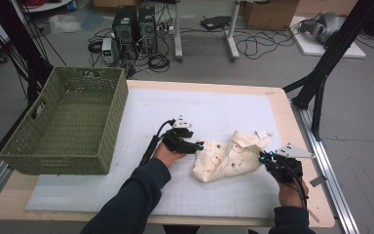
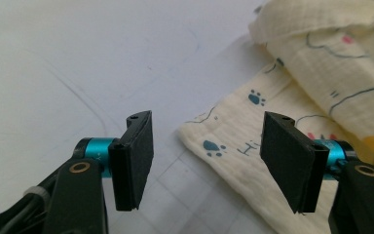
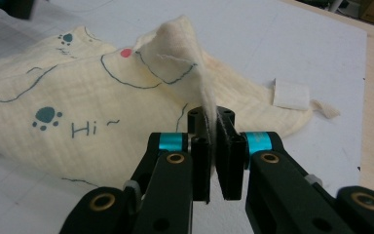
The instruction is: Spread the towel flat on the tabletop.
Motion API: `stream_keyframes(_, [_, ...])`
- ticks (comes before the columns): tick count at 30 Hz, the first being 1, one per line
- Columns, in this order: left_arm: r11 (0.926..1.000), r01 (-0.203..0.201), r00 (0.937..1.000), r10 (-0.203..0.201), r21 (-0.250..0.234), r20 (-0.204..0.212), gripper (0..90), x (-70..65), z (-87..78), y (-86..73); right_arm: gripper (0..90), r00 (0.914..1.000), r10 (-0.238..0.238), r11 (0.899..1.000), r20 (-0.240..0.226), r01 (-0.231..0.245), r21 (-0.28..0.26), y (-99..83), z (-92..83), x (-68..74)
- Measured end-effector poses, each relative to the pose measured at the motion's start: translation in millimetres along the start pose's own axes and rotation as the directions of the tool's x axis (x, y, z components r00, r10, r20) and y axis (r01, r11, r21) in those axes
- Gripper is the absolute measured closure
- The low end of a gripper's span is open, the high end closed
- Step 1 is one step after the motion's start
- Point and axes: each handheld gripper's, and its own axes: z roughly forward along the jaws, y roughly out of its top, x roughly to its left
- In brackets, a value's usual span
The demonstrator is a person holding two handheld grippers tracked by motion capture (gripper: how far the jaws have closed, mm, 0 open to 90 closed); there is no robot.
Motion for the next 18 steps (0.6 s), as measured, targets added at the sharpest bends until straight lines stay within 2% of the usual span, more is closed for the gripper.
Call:
stream_keyframes(4, [0.9962,-0.049,0.9983,0.051,0.072,-0.027,39.9,-6.9,20.5,2.1,86.0,0.9999,0.010,1.000,-0.006,-0.010,-0.008,-0.6,-0.5,-1.0])
stream_keyframes(5, [0.9944,-0.058,0.9971,0.062,0.088,-0.045,40.1,-8.3,24.4,1.4,85.9,0.9999,0.010,1.000,-0.007,-0.010,-0.007,-0.8,-0.5,-1.1])
stream_keyframes(7, [0.9925,-0.086,0.9933,0.093,0.087,-0.069,41.2,-10.3,26.1,1.1,85.8,0.9999,0.009,1.000,-0.009,-0.009,-0.012,-1.5,0.3,-1.6])
stream_keyframes(9, [0.9915,-0.098,0.9921,0.104,0.086,-0.070,47.6,-9.5,24.6,0.9,85.7,0.9999,0.011,1.000,-0.013,-0.012,-0.010,-1.9,0.4,-1.7])
stream_keyframes(10, [0.9911,-0.104,0.9934,0.108,0.082,-0.039,59.3,-7.8,22.1,0.9,85.5,0.9998,0.011,1.000,-0.016,-0.011,-0.010,-1.9,0.5,-1.6])
stream_keyframes(11, [0.9897,-0.109,0.9936,0.112,0.093,-0.019,83.1,-5.6,19.4,0.6,85.4,0.9998,0.012,1.000,-0.015,-0.012,-0.010,-1.8,0.6,-1.2])
stream_keyframes(12, [0.9931,-0.067,0.9978,0.067,0.096,0.006,85.0,-1.3,16.2,-0.1,85.4,0.9998,0.012,1.000,-0.017,-0.012,-0.012,-1.6,0.6,-0.9])
stream_keyframes(13, [0.9948,-0.044,0.9989,0.043,0.092,0.016,85.7,1.8,13.5,-1.1,85.4,0.9998,0.011,1.000,-0.018,-0.011,-0.016,-1.2,0.3,-0.5])
stream_keyframes(15, [0.9981,0.006,1.0000,-0.006,0.061,0.000,86.0,13.5,-0.7,-7.2,85.4,0.9997,0.015,1.000,-0.020,-0.015,-0.019,-1.1,0.3,-0.3])
stream_keyframes(18, [0.9985,0.050,0.9974,-0.049,0.024,-0.054,86.1,30.4,-26.5,-18.8,85.4,0.9996,0.015,1.000,-0.024,-0.015,-0.011,-1.2,1.1,-0.2])
